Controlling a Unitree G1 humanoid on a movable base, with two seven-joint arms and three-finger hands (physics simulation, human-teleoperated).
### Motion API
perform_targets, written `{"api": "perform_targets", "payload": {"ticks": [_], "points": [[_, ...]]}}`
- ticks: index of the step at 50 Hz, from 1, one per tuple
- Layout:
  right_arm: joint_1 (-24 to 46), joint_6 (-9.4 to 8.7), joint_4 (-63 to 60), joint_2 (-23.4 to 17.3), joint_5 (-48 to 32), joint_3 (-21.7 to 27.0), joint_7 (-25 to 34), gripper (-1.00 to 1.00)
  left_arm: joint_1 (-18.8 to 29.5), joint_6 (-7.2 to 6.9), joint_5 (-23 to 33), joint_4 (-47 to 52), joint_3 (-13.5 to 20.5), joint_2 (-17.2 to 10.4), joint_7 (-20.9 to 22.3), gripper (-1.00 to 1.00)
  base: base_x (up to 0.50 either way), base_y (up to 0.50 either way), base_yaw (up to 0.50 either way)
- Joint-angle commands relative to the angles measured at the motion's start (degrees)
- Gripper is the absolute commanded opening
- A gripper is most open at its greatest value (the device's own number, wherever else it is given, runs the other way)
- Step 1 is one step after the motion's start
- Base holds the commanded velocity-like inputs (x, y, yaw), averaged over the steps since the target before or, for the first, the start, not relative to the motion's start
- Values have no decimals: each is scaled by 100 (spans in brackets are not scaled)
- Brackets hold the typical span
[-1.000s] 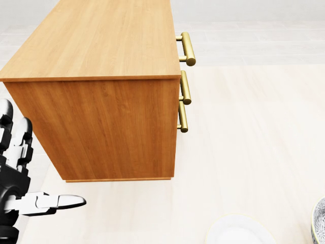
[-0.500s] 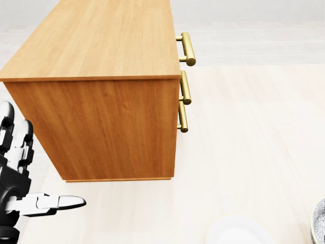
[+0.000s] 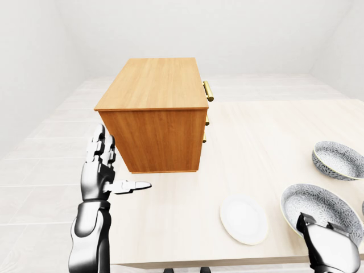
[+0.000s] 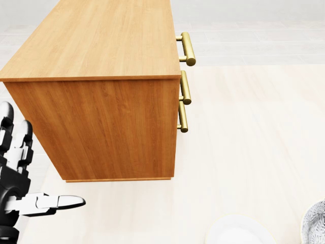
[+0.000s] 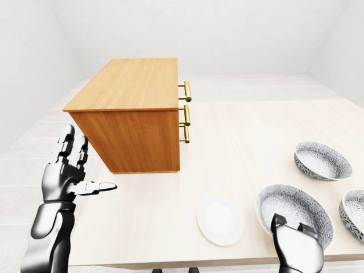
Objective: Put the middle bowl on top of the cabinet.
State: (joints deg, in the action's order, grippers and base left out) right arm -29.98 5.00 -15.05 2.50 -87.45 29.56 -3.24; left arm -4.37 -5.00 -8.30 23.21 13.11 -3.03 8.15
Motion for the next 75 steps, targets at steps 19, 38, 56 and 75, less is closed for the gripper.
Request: {"api": "perform_targets", "payload": {"ticks": [19,38,56,75], "points": [[-106,0,-198,157,15,178,145,-100,-54,0,-17,100,26,13,21,100,0,0,0],[179,0,-957,165,323,649,770,-100,-56,0,-31,208,64,14,35,100,0,0,0],[914,0,-1985,71,1164,634,1624,-100,-50,0,-59,122,106,0,71,100,0,0,0],[1916,-144,-2675,-460,1689,19,3266,-100,-56,0,-70,47,119,-5,93,100,0,0,0]]}}
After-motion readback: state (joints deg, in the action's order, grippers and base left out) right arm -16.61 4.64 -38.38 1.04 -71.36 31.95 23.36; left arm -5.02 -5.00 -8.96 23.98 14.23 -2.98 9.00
